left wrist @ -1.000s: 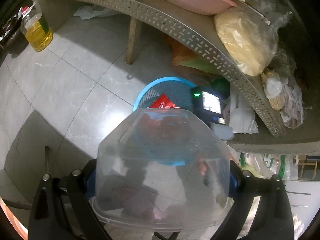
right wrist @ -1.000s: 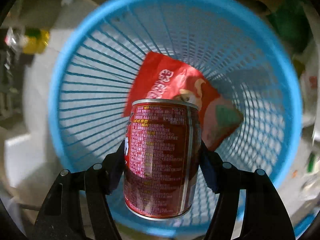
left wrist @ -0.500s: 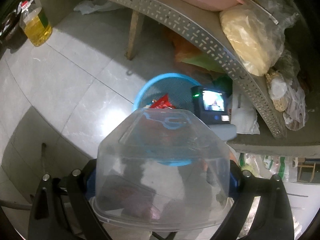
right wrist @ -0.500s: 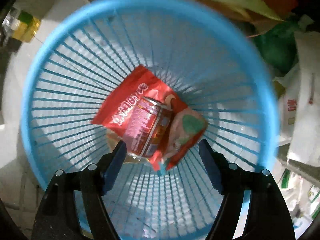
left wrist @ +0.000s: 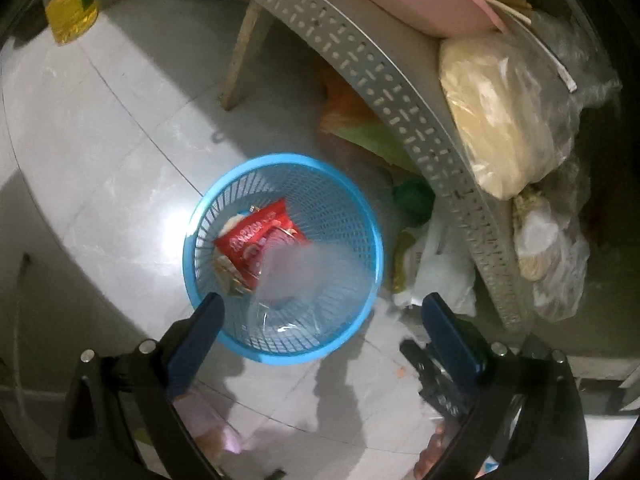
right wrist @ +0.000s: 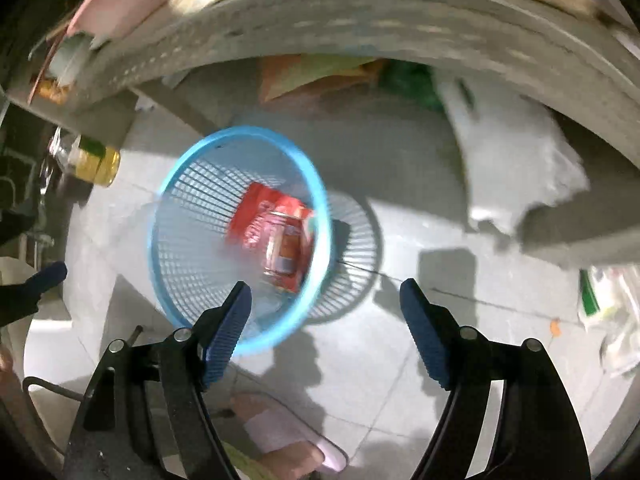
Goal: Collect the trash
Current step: 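Move both tools back over the table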
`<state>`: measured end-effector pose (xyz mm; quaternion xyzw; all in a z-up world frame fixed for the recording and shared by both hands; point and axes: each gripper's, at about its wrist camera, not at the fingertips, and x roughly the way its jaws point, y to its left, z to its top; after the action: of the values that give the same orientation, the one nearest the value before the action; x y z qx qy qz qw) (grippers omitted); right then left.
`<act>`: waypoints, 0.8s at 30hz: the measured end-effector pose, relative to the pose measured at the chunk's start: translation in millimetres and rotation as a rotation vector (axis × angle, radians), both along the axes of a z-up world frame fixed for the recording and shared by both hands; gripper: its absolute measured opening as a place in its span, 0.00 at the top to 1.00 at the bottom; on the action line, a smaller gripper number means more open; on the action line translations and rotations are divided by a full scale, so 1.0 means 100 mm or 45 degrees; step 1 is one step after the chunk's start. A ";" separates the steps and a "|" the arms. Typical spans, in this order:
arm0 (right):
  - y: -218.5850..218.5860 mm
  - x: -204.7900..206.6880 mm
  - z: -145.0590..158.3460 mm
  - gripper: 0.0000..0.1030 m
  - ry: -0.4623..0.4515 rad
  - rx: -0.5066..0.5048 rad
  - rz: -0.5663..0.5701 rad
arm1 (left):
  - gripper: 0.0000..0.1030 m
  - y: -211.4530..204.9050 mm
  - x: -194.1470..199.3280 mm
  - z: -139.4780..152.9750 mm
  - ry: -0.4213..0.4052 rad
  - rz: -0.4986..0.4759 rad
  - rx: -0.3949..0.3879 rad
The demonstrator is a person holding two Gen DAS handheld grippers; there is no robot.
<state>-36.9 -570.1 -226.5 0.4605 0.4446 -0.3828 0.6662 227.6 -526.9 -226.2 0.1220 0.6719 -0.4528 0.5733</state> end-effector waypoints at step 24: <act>1.19 0.61 1.55 0.18 -0.275 -0.409 0.436 | 0.05 2.78 -0.18 2.19 -0.475 0.155 -0.445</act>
<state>24.4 -451.2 -71.2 0.3050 0.3759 -0.2787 0.8295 210.0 -249.0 -6.9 0.0618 0.4723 -0.4962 0.7258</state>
